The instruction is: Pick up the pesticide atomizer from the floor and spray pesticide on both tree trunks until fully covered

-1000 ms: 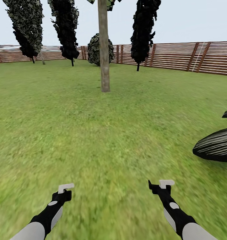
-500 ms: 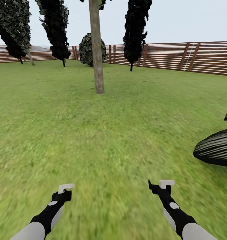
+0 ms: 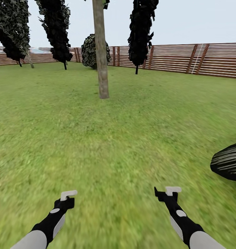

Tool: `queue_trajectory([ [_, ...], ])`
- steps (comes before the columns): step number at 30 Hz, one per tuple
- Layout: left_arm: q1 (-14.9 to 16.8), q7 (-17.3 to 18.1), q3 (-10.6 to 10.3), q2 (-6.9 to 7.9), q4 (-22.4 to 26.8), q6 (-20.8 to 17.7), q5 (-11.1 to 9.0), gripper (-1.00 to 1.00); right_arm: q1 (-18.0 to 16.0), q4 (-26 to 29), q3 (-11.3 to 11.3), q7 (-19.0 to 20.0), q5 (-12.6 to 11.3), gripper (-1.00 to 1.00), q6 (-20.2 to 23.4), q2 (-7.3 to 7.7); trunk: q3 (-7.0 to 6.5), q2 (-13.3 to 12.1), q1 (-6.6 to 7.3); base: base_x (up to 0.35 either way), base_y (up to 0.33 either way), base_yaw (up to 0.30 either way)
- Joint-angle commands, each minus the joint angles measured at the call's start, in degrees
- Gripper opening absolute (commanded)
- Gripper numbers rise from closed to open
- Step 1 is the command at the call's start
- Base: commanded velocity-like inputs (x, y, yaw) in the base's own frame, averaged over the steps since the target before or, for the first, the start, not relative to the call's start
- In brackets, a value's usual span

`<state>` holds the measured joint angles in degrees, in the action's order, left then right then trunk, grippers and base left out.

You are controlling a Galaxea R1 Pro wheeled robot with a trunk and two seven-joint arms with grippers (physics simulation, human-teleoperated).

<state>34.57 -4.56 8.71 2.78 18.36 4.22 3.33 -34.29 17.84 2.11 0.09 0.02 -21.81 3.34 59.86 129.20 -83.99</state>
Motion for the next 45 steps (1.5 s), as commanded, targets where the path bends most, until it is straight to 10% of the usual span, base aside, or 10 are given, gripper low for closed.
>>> queue_trajectory([
  [1, 0.0, 0.0, 0.0, -0.01, 0.0, 0.0, 0.0, -1.0, 0.0, 0.0, 0.0, 0.0, 0.0, 1.0, 0.0, 0.0, 0.0, 0.0, 0.0, 0.321, 0.145, 0.0],
  [45, 0.0, 0.0, -0.1, -0.06, 0.0, -0.1, 0.0, -1.0, 0.0, 0.0, 0.0, 0.0, 0.0, 1.0, 0.0, -0.02, 0.0, 0.0, 0.0, 0.331, 0.114, 0.0],
])
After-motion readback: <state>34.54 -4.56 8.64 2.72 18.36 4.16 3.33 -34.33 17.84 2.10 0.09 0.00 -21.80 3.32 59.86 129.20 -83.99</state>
